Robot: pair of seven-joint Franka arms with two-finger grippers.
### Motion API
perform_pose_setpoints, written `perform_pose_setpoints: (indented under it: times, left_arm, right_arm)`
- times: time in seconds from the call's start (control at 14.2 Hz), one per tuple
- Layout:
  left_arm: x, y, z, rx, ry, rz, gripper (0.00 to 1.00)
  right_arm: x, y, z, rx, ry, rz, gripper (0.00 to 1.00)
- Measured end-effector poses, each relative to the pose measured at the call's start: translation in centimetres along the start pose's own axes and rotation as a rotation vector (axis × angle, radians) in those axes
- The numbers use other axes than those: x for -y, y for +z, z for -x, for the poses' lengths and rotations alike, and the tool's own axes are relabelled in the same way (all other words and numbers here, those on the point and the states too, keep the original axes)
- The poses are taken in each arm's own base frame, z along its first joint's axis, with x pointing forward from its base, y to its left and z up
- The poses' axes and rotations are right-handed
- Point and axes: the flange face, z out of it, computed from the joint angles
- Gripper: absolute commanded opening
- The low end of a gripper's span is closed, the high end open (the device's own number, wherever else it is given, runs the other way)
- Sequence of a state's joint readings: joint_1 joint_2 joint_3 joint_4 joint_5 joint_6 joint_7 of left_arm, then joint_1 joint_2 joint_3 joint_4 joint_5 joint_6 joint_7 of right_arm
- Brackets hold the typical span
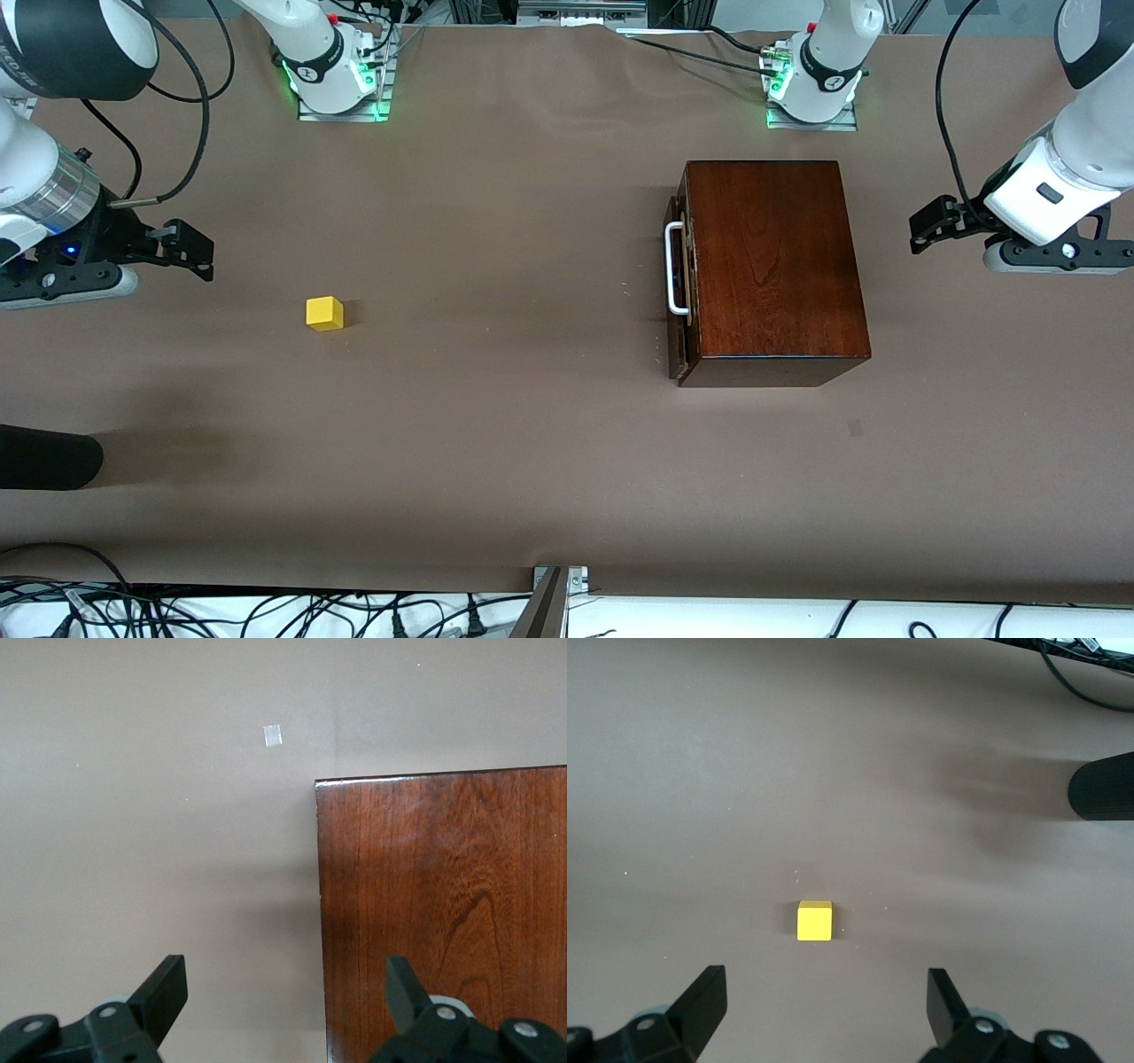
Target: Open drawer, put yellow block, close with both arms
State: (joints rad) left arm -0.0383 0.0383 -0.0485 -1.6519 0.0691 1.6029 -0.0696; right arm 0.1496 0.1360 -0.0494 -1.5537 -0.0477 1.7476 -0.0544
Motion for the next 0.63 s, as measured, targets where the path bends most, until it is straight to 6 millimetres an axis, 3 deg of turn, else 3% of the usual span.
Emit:
perform_pose_setpoints:
  times: [0.35, 0.63]
  left_arm:
    - [-0.7, 0.4, 0.2, 0.044, 0.013, -0.004, 1.0]
    - [-3.9, 2.1, 0.3, 0.114, 0.072, -0.015, 1.0]
  right_arm:
    - [0.0, 0.0, 0.0, 0.0, 0.0, 0.0, 1.0]
    - [0.0, 0.0, 0.0, 0.0, -0.001, 0.0, 1.0]
